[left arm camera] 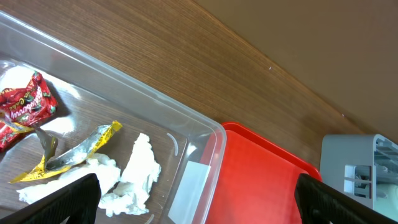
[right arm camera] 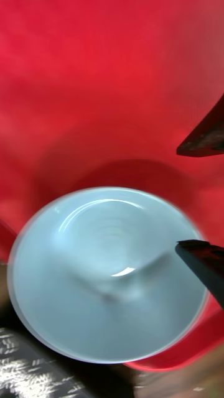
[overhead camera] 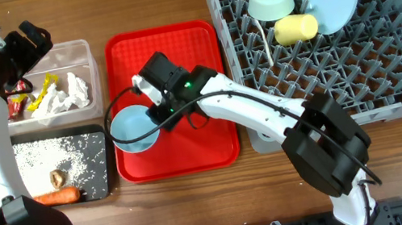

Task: Sort waste into correct bins and load items into the dishwasher rack
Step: 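Move right gripper to the light-blue bowl and grasp its rim, then carry the light-blue bowl into the rack and set it down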

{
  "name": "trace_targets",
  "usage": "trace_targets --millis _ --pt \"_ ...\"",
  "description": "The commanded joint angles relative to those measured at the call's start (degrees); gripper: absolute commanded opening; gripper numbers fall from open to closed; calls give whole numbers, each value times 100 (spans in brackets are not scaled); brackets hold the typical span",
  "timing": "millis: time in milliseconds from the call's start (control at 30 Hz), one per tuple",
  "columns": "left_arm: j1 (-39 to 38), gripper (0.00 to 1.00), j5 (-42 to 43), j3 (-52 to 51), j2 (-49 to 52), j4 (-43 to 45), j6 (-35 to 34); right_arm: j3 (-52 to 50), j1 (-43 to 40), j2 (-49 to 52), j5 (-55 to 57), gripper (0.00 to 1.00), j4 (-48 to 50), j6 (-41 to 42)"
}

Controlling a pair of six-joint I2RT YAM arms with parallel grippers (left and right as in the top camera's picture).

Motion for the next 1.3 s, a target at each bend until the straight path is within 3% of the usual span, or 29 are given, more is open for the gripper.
trace_targets --millis 0,533,667,900,1067,1267 --pt "31 100 -35 83 -74 15 15 387 -4 59 -162 44 -420 -243" --pt "33 100 -35 83 -74 13 15 415 2 686 216 39 1049 -247" --pt "31 100 -35 83 -74 15 15 415 2 975 273 25 1309 -240" --pt "33 100 -35 83 -74 15 15 439 2 1021 205 20 1427 -225" --pt "33 100 -35 83 -74 13 15 439 -44 769 302 4 1646 -227" --pt "31 100 -35 83 -74 13 15 439 -280 -120 717 4 1508 -393"
